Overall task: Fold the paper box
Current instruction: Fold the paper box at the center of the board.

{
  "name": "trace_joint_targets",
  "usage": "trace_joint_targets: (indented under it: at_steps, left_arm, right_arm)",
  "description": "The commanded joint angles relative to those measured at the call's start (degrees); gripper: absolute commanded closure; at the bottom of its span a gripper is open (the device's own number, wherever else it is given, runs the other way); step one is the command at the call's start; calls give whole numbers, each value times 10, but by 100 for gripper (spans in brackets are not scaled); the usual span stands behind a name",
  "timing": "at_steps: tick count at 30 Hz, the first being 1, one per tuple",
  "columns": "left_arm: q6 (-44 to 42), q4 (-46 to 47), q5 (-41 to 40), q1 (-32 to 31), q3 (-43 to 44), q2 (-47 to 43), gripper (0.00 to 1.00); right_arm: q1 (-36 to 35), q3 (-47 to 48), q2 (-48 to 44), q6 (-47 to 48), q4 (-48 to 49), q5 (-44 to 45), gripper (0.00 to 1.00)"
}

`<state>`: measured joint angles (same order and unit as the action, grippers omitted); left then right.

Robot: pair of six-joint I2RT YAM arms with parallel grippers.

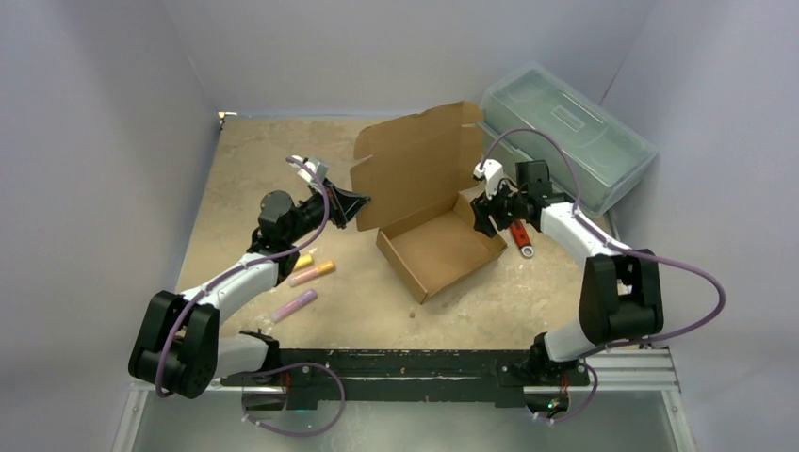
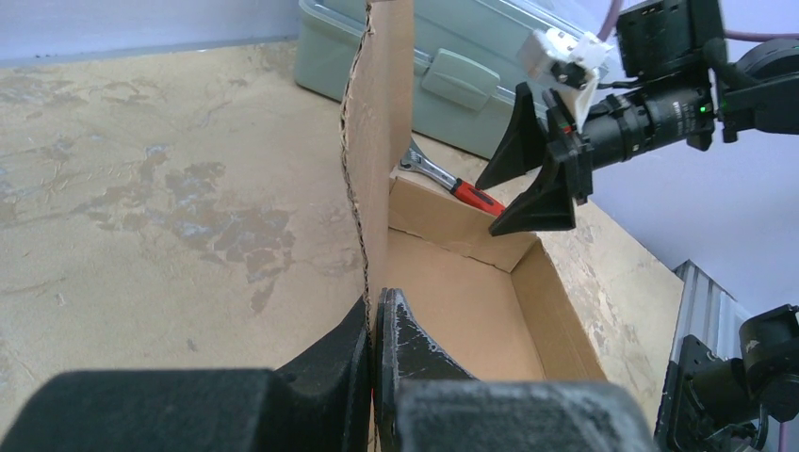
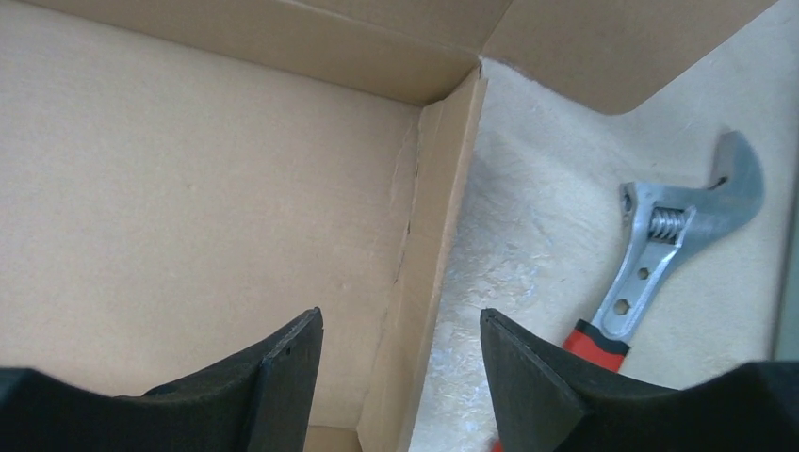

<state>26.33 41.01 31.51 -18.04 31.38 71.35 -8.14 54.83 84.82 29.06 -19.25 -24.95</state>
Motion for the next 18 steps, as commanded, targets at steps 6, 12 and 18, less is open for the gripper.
trace_joint_targets:
  at_steps: [6,12,18]
  left_arm:
    - [-9,22,6,-2,19,-4,100]
    - [-7,23,9,-2,19,-4,100]
    - [-5,25,10,-2,19,-3,100]
  right_arm:
    - [-8,16,72,-22,4,49,53]
    - [-24,29,96,-29,-6,55,100]
    - [-23,14,68,-61,35,78,100]
